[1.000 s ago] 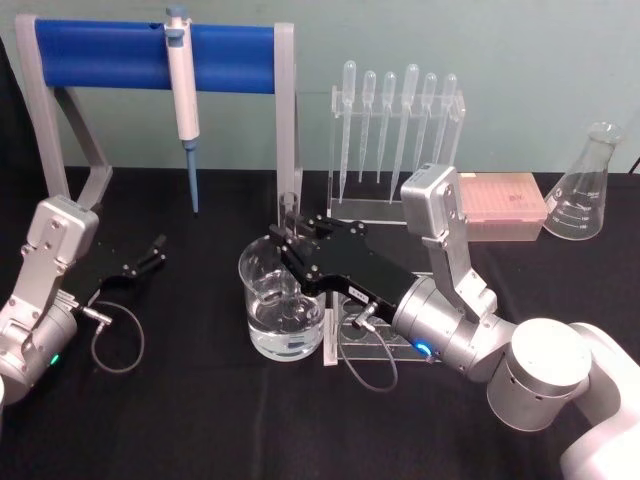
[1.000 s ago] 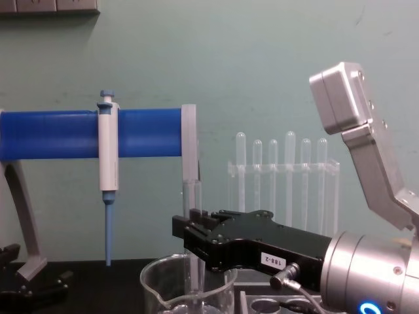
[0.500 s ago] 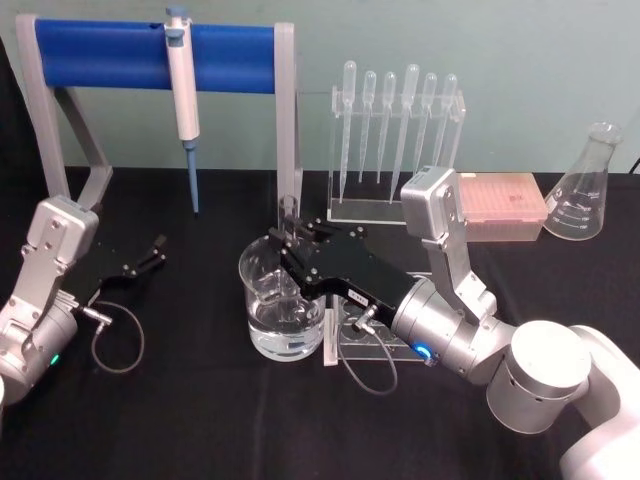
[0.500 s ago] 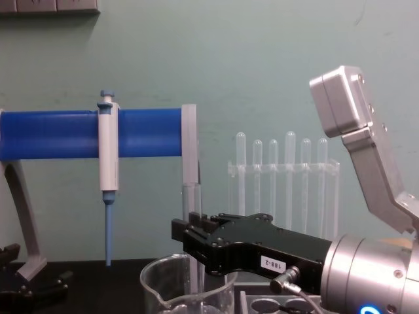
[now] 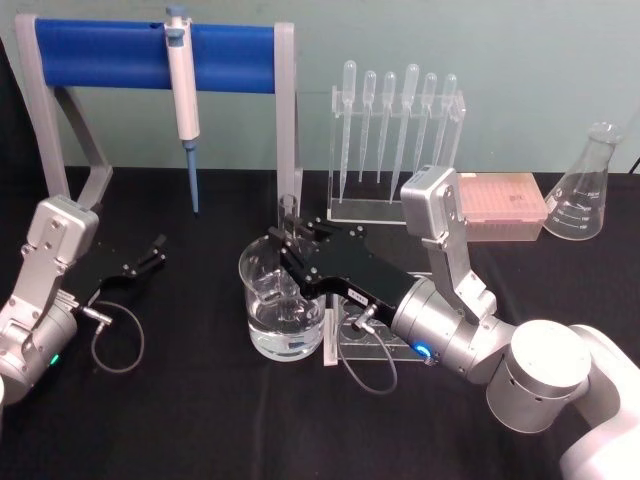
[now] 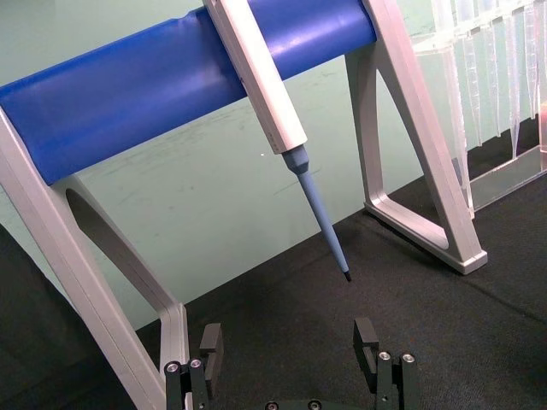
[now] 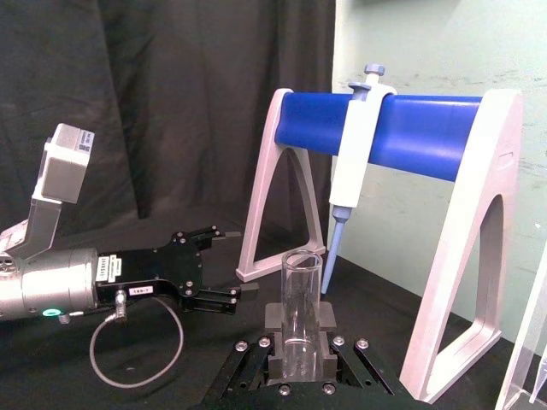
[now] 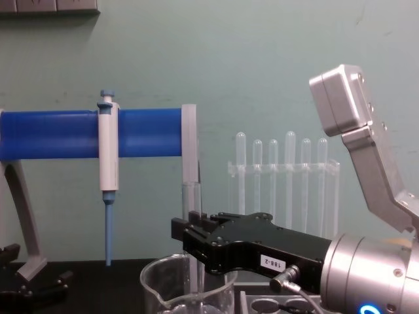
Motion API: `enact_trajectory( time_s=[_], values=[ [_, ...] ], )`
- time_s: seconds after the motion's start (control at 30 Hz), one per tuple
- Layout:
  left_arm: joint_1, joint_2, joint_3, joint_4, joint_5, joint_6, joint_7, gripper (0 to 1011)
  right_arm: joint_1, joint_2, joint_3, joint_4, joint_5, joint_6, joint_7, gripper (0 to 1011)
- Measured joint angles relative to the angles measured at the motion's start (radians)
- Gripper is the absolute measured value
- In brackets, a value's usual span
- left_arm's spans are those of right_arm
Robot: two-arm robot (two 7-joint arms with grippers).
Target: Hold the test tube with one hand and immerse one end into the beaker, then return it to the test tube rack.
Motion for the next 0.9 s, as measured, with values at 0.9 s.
enact_trajectory(
  time_s=[0.9],
  values=[
    [0.000, 0.000, 0.000, 0.000, 0.000, 0.000, 0.000, 1000, 0.000, 0.000, 0.000, 0.000, 0.000, 0.000, 0.000, 224]
  ],
)
